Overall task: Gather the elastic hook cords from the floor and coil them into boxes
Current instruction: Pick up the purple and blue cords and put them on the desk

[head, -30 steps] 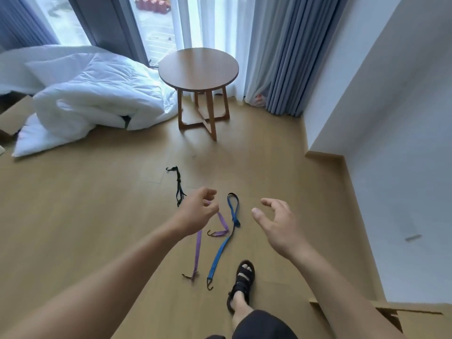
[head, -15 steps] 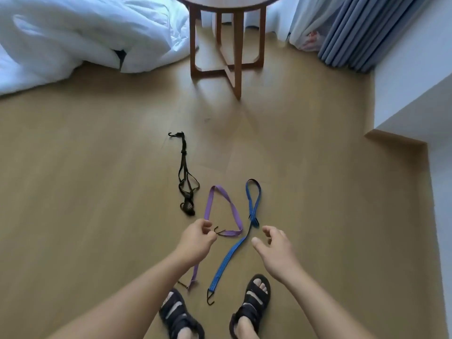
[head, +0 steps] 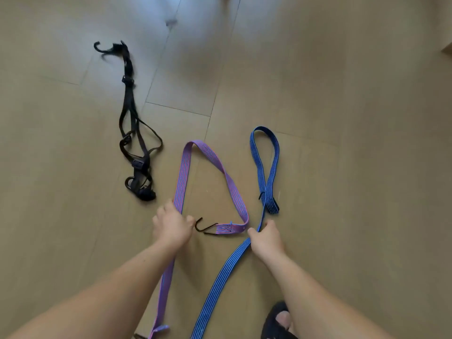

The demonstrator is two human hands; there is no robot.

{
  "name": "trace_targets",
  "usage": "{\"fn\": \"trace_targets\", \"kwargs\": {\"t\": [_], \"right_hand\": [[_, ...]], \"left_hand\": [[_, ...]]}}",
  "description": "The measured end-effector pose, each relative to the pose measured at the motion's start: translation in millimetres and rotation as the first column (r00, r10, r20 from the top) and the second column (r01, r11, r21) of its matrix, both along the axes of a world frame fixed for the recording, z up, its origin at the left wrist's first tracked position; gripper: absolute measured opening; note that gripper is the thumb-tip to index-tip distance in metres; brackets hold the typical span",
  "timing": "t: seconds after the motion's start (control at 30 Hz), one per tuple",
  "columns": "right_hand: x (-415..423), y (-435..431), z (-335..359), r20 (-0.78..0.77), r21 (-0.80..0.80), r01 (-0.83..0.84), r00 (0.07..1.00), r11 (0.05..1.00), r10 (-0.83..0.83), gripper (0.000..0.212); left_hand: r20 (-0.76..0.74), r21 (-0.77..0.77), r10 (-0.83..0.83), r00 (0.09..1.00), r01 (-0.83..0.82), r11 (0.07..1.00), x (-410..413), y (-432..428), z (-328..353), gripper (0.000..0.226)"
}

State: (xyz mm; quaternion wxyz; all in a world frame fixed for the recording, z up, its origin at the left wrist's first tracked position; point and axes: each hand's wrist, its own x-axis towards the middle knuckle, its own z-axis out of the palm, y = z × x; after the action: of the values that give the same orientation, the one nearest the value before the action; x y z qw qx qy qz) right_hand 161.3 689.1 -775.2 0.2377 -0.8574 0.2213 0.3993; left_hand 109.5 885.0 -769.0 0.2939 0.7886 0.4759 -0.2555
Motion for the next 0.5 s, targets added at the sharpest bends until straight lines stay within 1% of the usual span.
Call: {"fn": "trace_targets", "kwargs": {"t": [0.07, 0.13, 0.23, 0.27, 0.3, 0.37, 0.4, 0.47, 0.5], "right_hand": [[2.5, 0.4, -28.6, 0.075, -0.034, 0.046, 0.996, 0.998, -0.043, 0.037], [4.1, 2.0, -43.3, 0.109, 0.031, 0.122, 0.986, 0.992, -0.125, 0.029], [8.0, 4.9, -39.0, 0.088, 0.156, 0.216, 0.969, 0.964, -0.231, 0.019], [9.7, 5.7, -30.3, 0.082, 0.201, 0.257, 0.957, 0.945, -0.278, 0.015], [11.5, 6.3, -17.9, 0.08, 0.247, 0.304, 0.94, 0.92, -0.332, 0.012], [15.9, 6.9, 15.5, 0.059, 0.337, 0.381, 0.904, 0.861, -0.423, 0.016], [18.7, 7.5, 36.3, 0.032, 0.396, 0.419, 0.883, 0.817, -0.469, 0.016], [24.6, 9.4, 86.6, -0.043, 0.518, 0.495, 0.829, 0.698, -0.557, 0.014], [28.4, 10.1, 114.1, -0.062, 0.558, 0.506, 0.816, 0.658, -0.575, 0.013]], "left_hand": [[-0.008, 0.037, -0.015, 1.0, 0.015, 0.999, 4.1, 4.4, -27.8, 0.064], [0.007, 0.009, -0.002, 1.0, 0.002, 1.0, 7.0, 7.5, -44.3, 0.046], [0.15, -0.199, 0.108, 0.983, -0.077, 0.977, 14.1, 6.5, -40.4, 0.009], [0.194, -0.261, 0.153, 0.969, -0.099, 0.96, 17.3, 4.8, -29.3, 0.007], [0.216, -0.304, 0.185, 0.959, -0.115, 0.946, 21.0, 3.3, -13.7, 0.019], [0.224, -0.395, 0.26, 0.939, -0.156, 0.905, 29.5, 0.9, 26.0, 0.027], [0.226, -0.443, 0.295, 0.928, -0.172, 0.88, 34.3, -0.8, 49.9, 0.025], [0.223, -0.56, 0.383, 0.896, -0.203, 0.803, 45.7, -5.1, 104.3, 0.018], [0.213, -0.609, 0.412, 0.886, -0.21, 0.765, 51.7, -7.0, 133.3, 0.013]]}}
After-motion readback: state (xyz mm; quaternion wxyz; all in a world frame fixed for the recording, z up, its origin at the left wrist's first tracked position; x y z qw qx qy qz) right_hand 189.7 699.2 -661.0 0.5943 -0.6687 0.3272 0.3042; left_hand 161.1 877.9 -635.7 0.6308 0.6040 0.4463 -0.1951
